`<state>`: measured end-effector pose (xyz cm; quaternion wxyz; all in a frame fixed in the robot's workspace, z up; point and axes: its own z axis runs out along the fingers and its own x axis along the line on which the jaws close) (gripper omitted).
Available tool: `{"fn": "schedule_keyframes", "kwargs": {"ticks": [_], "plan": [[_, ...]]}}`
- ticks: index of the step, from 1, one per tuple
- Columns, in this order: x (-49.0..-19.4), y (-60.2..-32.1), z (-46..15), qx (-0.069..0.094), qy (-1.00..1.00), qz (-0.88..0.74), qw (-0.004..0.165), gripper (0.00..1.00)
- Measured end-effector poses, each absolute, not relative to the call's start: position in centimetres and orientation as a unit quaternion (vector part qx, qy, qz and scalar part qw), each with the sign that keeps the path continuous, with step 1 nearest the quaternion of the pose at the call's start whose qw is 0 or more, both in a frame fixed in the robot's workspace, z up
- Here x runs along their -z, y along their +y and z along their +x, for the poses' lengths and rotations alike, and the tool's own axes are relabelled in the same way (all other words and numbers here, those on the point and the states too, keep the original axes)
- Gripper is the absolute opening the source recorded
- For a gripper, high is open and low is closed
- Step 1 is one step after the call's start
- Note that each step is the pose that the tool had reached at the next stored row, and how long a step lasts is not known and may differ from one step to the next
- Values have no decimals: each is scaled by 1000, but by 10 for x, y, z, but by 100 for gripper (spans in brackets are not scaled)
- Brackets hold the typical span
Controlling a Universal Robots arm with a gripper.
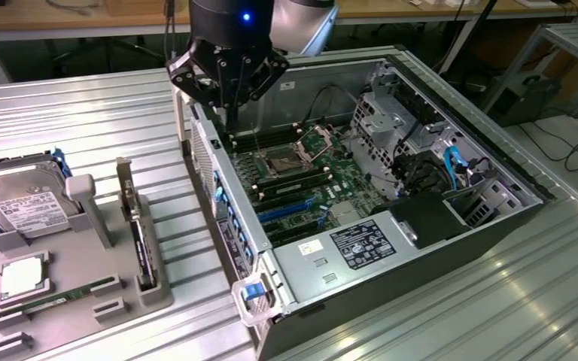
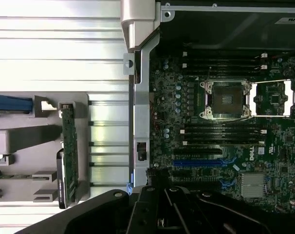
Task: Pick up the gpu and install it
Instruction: 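Reach for the gpu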
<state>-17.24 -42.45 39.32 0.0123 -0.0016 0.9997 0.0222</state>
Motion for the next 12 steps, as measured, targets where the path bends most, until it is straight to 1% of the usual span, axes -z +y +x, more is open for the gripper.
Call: {"fn": "schedule_keyframes", "kwargs": {"ticks": [12], "plan": [[-393, -436, -185, -22, 1000, -9, 12, 11]]}}
